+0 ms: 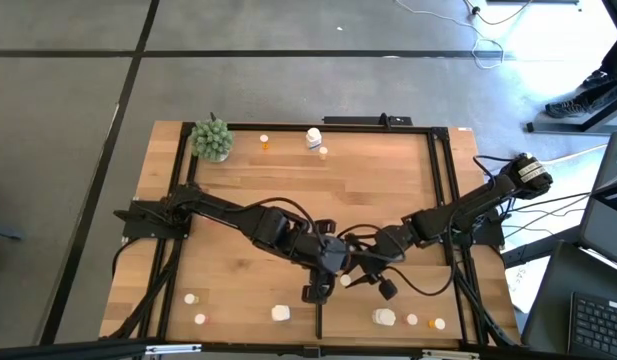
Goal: Pick and place medicine bottles onto shelf by color
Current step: Put the middle yellow pill bottle on the shelf
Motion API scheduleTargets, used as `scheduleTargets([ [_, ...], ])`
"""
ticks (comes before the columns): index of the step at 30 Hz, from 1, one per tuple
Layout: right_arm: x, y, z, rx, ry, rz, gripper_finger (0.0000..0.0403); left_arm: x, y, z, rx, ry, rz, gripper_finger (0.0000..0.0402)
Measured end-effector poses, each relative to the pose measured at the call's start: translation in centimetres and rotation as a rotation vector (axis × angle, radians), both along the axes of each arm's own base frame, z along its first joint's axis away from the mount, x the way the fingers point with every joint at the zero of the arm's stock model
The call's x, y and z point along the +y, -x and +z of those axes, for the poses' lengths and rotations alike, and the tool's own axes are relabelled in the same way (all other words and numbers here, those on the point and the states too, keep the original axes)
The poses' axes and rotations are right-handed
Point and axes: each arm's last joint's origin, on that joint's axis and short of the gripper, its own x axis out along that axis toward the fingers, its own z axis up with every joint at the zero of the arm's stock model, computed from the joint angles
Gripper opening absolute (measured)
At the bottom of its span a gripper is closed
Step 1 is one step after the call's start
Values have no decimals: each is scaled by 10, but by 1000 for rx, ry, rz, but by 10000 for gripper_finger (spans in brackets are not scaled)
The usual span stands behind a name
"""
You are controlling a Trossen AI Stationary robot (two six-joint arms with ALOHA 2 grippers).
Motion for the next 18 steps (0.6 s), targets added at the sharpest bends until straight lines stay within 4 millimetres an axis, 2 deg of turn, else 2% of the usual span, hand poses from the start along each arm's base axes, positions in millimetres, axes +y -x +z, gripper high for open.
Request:
scheduleTargets([
  [7, -5, -2, 0, 2, 0, -17, 112, -1, 0, 0, -8, -10, -14, 142],
  [18, -6, 2, -7, -44, 52, 203, 112, -1, 0, 0, -3, -12, -14, 142],
])
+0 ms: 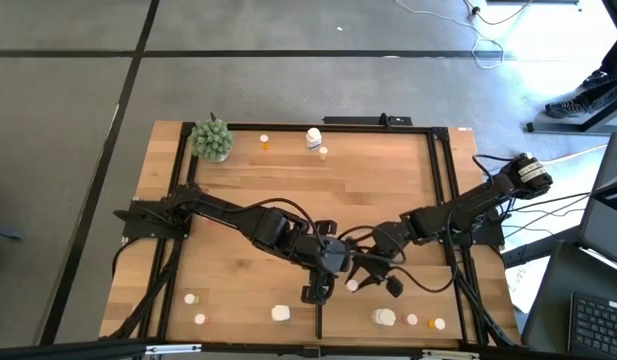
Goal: Pick and place medicine bottles onto shelf by color
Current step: Put the middle yellow pill bottle on the shelf
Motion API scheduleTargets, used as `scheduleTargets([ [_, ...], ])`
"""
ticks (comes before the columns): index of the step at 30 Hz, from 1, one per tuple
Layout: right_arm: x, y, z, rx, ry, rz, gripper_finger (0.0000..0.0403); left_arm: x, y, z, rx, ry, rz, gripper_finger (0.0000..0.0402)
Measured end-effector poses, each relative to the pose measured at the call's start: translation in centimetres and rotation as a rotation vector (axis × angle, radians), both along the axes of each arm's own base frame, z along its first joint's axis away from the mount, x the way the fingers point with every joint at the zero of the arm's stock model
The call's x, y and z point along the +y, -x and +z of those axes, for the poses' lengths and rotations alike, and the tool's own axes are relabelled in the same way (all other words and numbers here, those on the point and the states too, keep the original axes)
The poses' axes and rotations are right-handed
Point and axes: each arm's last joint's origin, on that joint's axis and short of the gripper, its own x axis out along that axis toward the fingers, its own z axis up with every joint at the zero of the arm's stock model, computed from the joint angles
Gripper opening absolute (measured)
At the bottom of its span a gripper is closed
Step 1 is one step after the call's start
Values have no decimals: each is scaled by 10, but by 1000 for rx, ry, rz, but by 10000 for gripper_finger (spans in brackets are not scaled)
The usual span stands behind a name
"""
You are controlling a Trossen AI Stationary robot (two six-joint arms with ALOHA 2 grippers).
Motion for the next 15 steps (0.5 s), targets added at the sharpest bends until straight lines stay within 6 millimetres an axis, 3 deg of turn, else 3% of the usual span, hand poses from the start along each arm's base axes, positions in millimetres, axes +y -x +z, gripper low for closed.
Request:
scheduleTargets([
  [6, -9, -6, -6, 7, -6, 44, 112, 0, 0, 0, 0, 1, 1, 142],
  [15, -15, -18, -33, 77, -4, 104, 112, 0, 0, 0, 1, 4, 5, 142],
])
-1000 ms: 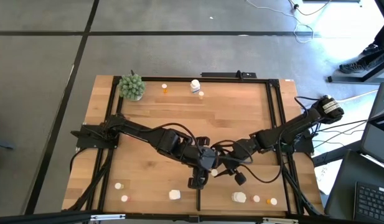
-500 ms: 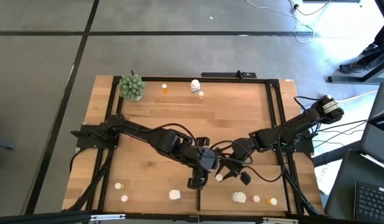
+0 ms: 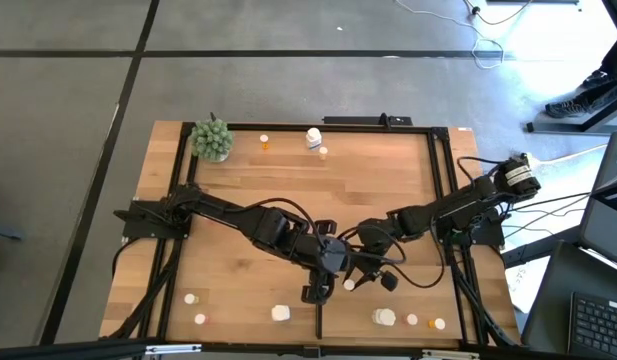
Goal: Pick and place medicine bottles onto shelf by color
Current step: Put the middle yellow pill bottle on the shelf
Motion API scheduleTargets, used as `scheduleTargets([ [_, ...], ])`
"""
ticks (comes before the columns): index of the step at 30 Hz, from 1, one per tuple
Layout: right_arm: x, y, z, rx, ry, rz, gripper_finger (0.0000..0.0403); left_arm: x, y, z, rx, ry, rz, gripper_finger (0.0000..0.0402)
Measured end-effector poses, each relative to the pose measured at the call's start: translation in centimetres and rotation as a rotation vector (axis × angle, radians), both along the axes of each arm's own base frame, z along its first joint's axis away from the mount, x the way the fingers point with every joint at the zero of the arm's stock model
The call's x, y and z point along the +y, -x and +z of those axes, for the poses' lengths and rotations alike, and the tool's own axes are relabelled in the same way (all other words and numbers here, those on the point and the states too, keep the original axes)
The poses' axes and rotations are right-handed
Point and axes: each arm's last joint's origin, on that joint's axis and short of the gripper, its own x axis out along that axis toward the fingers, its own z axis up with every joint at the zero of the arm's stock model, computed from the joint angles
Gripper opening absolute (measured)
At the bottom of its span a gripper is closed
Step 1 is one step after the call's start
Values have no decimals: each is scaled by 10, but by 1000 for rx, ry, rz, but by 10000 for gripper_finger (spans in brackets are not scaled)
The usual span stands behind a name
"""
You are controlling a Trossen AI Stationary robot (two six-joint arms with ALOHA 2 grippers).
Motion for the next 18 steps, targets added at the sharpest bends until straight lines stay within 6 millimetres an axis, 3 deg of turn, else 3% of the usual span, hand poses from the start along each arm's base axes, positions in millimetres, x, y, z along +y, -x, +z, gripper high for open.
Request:
scheduleTargets([
  [18, -21, -20, -26, -38, -117, 174, 112, 7, -1, -1, 18, 35, 58, 142],
])
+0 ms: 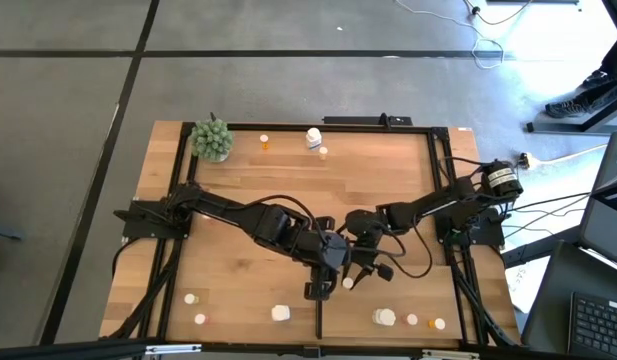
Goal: Pick and place medicine bottles onto shelf by color
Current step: Put the middle yellow pill bottle on the shelf
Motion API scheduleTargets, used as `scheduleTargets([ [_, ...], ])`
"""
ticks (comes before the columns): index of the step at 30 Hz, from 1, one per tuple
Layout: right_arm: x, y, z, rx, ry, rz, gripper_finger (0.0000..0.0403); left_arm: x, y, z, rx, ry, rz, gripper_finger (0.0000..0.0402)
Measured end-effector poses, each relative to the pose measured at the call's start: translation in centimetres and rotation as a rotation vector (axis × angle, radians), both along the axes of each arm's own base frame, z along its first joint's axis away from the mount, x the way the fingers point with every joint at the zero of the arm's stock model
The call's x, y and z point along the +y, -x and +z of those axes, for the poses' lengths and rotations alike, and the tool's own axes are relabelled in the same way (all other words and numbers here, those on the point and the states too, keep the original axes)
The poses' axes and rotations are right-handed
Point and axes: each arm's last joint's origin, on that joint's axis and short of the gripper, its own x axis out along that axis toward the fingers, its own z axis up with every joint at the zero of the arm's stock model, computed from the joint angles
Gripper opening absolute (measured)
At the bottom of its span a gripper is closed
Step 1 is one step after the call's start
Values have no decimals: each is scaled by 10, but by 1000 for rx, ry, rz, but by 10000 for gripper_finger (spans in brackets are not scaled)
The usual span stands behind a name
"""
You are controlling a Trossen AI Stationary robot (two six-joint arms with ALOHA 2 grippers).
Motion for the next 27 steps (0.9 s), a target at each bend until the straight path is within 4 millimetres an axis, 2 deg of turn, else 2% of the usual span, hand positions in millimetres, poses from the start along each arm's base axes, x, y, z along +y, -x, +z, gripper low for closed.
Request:
scheduleTargets([
  [8, -10, -3, -2, -70, 37, 3, 112, 6, 2, -3, 51, 24, 55, 142],
  [13, -18, -6, -11, -58, 22, 24, 112, 10, 1, -3, 55, 45, 88, 142],
  [27, -19, -10, -34, -49, 23, 74, 112, 16, -1, -3, 47, 36, 123, 142],
])
